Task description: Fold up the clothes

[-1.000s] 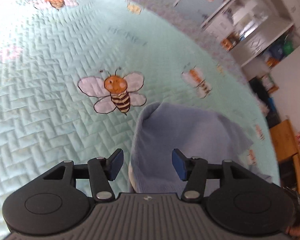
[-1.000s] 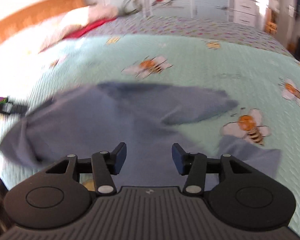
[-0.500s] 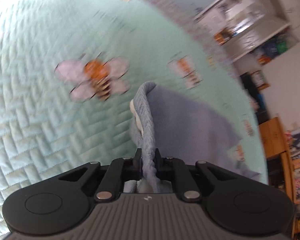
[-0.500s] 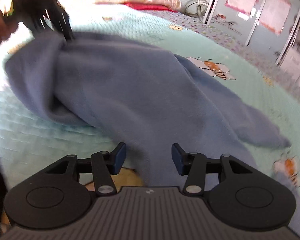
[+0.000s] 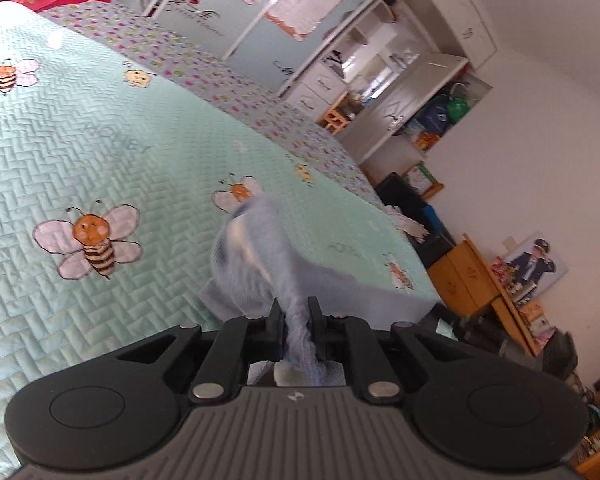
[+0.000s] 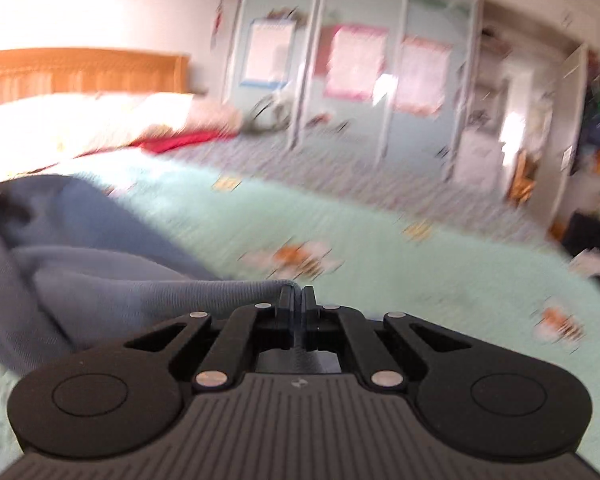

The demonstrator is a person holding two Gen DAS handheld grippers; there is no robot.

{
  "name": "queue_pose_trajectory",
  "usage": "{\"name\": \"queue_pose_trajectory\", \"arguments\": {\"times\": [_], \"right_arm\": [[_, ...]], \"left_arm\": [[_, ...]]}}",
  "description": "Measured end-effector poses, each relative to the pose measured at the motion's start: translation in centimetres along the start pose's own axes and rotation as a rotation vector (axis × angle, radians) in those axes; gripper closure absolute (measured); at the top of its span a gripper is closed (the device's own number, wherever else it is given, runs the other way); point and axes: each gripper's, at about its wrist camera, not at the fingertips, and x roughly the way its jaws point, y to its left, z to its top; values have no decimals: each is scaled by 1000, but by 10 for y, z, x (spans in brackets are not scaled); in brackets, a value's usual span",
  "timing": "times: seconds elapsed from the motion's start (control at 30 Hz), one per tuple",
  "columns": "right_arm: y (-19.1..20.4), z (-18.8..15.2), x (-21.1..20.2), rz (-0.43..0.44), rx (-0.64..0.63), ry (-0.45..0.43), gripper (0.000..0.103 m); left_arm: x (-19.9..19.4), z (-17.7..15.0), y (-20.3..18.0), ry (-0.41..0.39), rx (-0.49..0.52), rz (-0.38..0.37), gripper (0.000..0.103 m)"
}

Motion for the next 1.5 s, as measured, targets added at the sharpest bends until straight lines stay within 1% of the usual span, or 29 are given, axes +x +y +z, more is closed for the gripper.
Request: {"name": "queue_pose_trajectory", "arguments": {"times": [0.1, 0.17, 0.23, 0.3, 0.37, 0.4, 0.43, 0.5, 0.57, 0.63, 0.67, 0.7, 0.73, 0.77, 0.8, 0.83, 0.87, 0.93, 1.0, 1.1, 1.17, 1.2, 1.23, 1.27, 1.3, 1.37, 1.4, 1.47, 1.5], "right_arm": [[-17, 10, -19, -81, 0, -51, 102], [-28, 6, -25, -133, -4, -43, 103], [-41, -3, -27, -203, 21, -25, 103], [-61, -16, -30, -272, 91, -18, 103], [-87, -27, -40, -248, 213, 2, 103], [-97, -33, -37, -210, 241, 47, 103], [-100, -39, -36, -185, 238, 83, 103], [-99, -50, -35, -124, 205, 136, 103], [-93, -56, -33, -70, 215, 191, 103], [-88, -57, -21, -32, 240, 216, 99], [-83, -54, -13, -22, 249, 222, 97], [-78, -52, -4, -15, 257, 227, 81], [-75, -49, 4, -14, 258, 224, 58], [-72, -44, 13, -10, 254, 219, 49], [-70, -39, 25, -4, 247, 209, 43], [-69, -34, 36, 5, 239, 205, 42], [-68, -28, 51, 27, 223, 222, 40], [-64, -20, 80, 66, 195, 267, 38], [-61, -17, 109, 100, 180, 330, 38], [-52, -27, 133, 161, 193, 440, 38], [-46, -34, 147, 202, 199, 509, 48], [-42, -39, 146, 218, 190, 519, 70], [-38, -45, 140, 213, 176, 512, 95], [-37, -47, 132, 203, 165, 491, 96], [-36, -49, 123, 194, 158, 466, 96], [-39, -51, 94, 175, 178, 381, 97], [-41, -51, 75, 163, 191, 335, 98], [-46, -52, 31, 153, 202, 247, 100], [-48, -56, 10, 170, 213, 224, 100]], "left_arm": [[3, -15, -8, 13, 29, -32, 94], [8, -28, -14, 31, 56, -52, 94], [23, -51, -20, 97, 72, -72, 94], [41, -76, -28, 177, 84, -91, 94], [58, -101, -35, 256, 96, -111, 95], [67, -112, -35, 291, 86, -124, 95], [73, -120, -34, 312, 66, -129, 94], [82, -131, -30, 335, 33, -116, 94], [78, -130, -23, 315, -22, -90, 91], [71, -128, -14, 282, -87, -66, 71], [65, -126, -10, 260, -123, -57, 66], [58, -124, -5, 238, -158, -48, 61], [56, -121, -1, 222, -185, -36, 58], [56, -117, 2, 212, -205, -22, 57], [57, -114, 5, 202, -225, -9, 53], [57, -111, 8, 191, -245, 5, 47], [58, -107, 10, 181, -264, 19, 46], [59, -100, 16, 160, -304, 46, 38], [62, -95, 21, 145, -341, 70, 37], [75, -91, 28, 146, -389, 95, 37], [83, -89, 32, 147, -420, 112, 38], [87, -88, 34, 147, -436, 121, 41], [90, -88, 34, 141, -438, 128, 61], [91, -89, 31, 127, -424, 134, 78], [90, -89, 27, 111, -405, 141, 99], [82, -88, 18, 49, -359, 136, 97], [75, -87, 13, 12, -336, 120, 97], [52, -83, -1, -58, -294, 48, 97], [41, -81, -7, -73, -270, 7, 97]]}}
